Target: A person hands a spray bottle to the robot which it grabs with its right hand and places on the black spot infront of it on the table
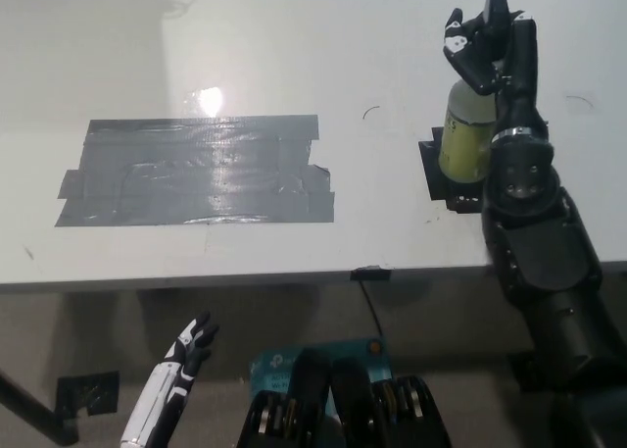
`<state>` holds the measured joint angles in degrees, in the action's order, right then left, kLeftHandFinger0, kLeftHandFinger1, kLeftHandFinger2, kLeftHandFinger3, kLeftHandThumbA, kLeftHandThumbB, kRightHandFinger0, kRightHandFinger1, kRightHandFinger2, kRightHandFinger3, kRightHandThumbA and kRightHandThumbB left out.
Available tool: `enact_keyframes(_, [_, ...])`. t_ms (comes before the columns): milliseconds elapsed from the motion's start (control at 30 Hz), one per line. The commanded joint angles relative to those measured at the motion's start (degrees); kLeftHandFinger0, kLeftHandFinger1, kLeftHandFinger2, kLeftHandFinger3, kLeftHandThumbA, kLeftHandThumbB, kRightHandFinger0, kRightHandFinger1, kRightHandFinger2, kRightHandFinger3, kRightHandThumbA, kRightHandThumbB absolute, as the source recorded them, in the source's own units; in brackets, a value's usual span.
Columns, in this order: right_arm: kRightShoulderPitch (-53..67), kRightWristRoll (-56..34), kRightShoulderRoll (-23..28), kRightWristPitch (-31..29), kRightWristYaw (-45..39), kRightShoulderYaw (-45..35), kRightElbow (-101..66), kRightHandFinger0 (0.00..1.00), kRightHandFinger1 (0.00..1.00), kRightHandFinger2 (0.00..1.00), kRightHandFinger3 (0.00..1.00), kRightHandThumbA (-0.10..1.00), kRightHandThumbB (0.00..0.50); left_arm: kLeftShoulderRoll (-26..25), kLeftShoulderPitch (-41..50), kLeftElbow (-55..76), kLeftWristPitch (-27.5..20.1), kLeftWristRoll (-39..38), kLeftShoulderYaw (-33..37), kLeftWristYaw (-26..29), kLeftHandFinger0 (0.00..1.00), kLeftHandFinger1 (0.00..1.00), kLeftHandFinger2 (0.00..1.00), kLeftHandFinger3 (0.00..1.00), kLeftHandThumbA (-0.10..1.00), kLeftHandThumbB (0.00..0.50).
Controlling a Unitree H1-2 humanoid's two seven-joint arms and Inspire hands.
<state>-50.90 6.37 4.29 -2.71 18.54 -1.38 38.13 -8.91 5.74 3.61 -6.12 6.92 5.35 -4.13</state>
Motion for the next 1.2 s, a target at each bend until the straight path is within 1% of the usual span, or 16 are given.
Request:
enact_keyframes(0, [-2.1,-7.3,1.2,8.5,-8.7,-2.8,-1.3,0.39,0.67,0.92,1.00,0.23,0.260,-0.7,0.3,1.1,-1.1,-0.4,-0.1,-0.8,1.00,1.00,0.97,1.00,1.00,0.001])
enact_keyframes(33, [-2.1,-7.3,1.2,8.5,-8.7,-2.8,-1.3,0.39,0.67,0.92,1.00,0.23,0.260,-0.7,0.3,1.1,-1.1,-0.4,-0.1,-0.8,1.00,1.00,0.97,1.00,1.00,0.001])
enact_keyframes(67, [-2.1,-9.3,1.9,10.0,-12.4,-3.5,0.7,0.96,1.00,1.00,1.00,0.41,0.344,-0.8,0.5,1.0,-1.3,-0.5,-0.2,-0.8,1.00,1.00,0.97,1.00,1.00,0.009])
enact_keyframes(100, [-2.0,-9.7,2.1,10.3,-13.4,-3.6,1.1,1.00,1.00,1.00,1.00,0.43,0.356,-0.8,0.6,0.9,-1.4,-0.5,-0.2,-0.8,1.00,1.00,0.97,1.00,1.00,0.009])
enact_keyframes(133, [-1.9,-10.1,2.4,10.3,-14.5,-3.8,2.2,1.00,1.00,1.00,1.00,0.47,0.391,-0.8,0.9,0.8,-1.5,-0.6,-0.2,-0.8,1.00,1.00,0.96,1.00,1.00,0.010])
enact_keyframes(167, [-2.0,-10.6,3.0,9.9,-15.8,-4.0,4.0,1.00,1.00,1.00,1.00,0.50,0.403,-0.8,1.0,0.9,-1.4,-0.5,-0.2,-0.8,1.00,1.00,0.97,1.00,1.00,0.013])
enact_keyframes(200, [-2.2,-11.6,3.3,9.5,-17.2,-4.5,5.5,1.00,1.00,1.00,1.00,0.51,0.413,-0.8,1.0,0.9,-1.3,-0.3,-0.1,-0.8,1.00,1.00,0.97,1.00,1.00,0.019])
enact_keyframes(300, [-2.4,-14.7,4.9,7.6,-22.9,-6.2,11.2,1.00,1.00,1.00,1.00,0.57,0.490,-0.8,1.3,0.7,-1.4,-0.2,-0.1,-0.7,1.00,1.00,0.96,1.00,1.00,0.015])
enact_keyframes(333, [-2.5,-14.7,5.1,7.5,-23.3,-6.3,11.7,1.00,1.00,1.00,1.00,0.57,0.496,-0.8,1.2,0.6,-1.5,-0.3,-0.1,-0.7,1.00,1.00,0.96,1.00,1.00,0.015])
enact_keyframes(367, [-2.6,-14.8,5.4,7.7,-24.1,-6.3,12.3,1.00,1.00,1.00,1.00,0.59,0.500,-0.8,1.1,0.4,-1.5,-0.5,-0.2,-0.8,1.00,1.00,0.97,1.00,1.00,0.020])
enact_keyframes(500, [-2.5,-14.4,6.0,8.4,-26.3,-5.5,13.2,1.00,1.00,1.00,1.00,0.59,0.500,-0.6,1.3,0.5,-1.7,-0.2,-0.2,-0.5,1.00,1.00,0.96,1.00,1.00,0.010])
enact_keyframes(700, [-1.9,-13.6,6.7,10.2,-28.4,-4.3,13.2,1.00,1.00,1.00,1.00,0.62,0.500,-0.5,1.8,0.4,-1.9,-0.2,0.1,-0.5,1.00,1.00,0.96,1.00,1.00,0.028])
enact_keyframes(867, [-3.0,-12.7,6.8,10.4,-28.9,-3.2,13.5,1.00,1.00,1.00,1.00,0.67,0.500,-0.8,0.7,0.5,-1.3,-0.1,-0.4,-0.5,1.00,1.00,0.96,1.00,1.00,0.021])
enact_keyframes(933, [-2.6,-12.7,6.6,11.7,-28.9,-3.1,11.8,1.00,1.00,1.00,1.00,0.67,0.500,-0.9,0.9,0.9,-1.2,-0.2,-0.4,-0.6,1.00,1.00,0.96,1.00,1.00,0.002])
enact_keyframes(1067, [-2.3,-13.4,6.8,11.9,-29.3,-3.7,11.5,1.00,1.00,1.00,1.00,0.66,0.500,-1.1,0.8,0.8,-1.6,-0.1,-0.2,-0.8,1.00,1.00,0.96,1.00,1.00,0.010])
enact_keyframes(1167, [0.3,-14.0,7.3,12.8,-30.6,-3.8,6.9,1.00,1.00,1.00,1.00,0.67,0.500,-0.9,1.2,1.3,-1.0,-0.1,-0.1,-0.8,1.00,1.00,0.96,1.00,1.00,0.003])
